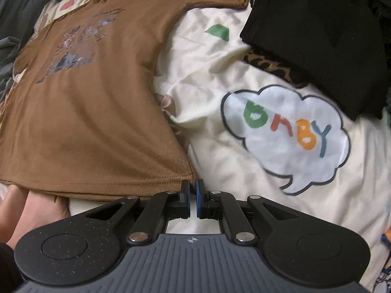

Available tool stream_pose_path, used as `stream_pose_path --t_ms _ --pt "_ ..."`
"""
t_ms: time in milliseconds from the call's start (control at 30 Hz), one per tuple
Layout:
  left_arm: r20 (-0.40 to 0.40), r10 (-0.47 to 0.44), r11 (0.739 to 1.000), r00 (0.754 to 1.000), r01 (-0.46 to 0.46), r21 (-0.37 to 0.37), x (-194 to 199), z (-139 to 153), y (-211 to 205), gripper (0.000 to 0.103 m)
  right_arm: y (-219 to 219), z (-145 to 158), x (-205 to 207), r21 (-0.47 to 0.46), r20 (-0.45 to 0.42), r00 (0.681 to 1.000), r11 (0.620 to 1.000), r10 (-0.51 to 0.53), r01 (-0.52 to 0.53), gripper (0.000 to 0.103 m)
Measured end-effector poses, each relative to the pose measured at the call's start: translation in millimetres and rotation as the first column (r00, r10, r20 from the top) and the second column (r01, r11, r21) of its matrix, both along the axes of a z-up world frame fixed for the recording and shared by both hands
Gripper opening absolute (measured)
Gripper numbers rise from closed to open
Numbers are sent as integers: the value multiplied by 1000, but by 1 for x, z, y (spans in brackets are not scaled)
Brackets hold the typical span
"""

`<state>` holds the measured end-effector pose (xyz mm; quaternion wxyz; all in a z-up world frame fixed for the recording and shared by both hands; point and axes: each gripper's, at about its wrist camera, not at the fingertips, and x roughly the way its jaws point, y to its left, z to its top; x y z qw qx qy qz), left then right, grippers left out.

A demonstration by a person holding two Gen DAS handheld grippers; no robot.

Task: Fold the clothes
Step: 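Close the left tool on the brown shirt hem while the right tool holds it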

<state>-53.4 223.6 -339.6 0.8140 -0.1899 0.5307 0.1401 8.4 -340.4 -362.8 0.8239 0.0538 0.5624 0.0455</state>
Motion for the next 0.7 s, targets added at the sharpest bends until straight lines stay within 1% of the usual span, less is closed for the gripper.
stream_pose_path --t_ms 100,200,533,700 --pt "3 19 1000 1000 -19 3 -5 -4 2 39 -1 3 2 -24 -2 1000 1000 1 -1 2" --pt "9 31 1000 999 -31 -5 -9 -9 3 38 0 6 5 -47 -5 1000 999 6 -6 2" --pt "27 31 998 999 -30 -52 -14 -26 -6 37 5 10 9 -75 -24 999 997 21 -23 2" --pt "28 13 999 1000 -11 -48 -12 -29 -15 37 9 12 10 -86 -27 999 996 32 -35 2"
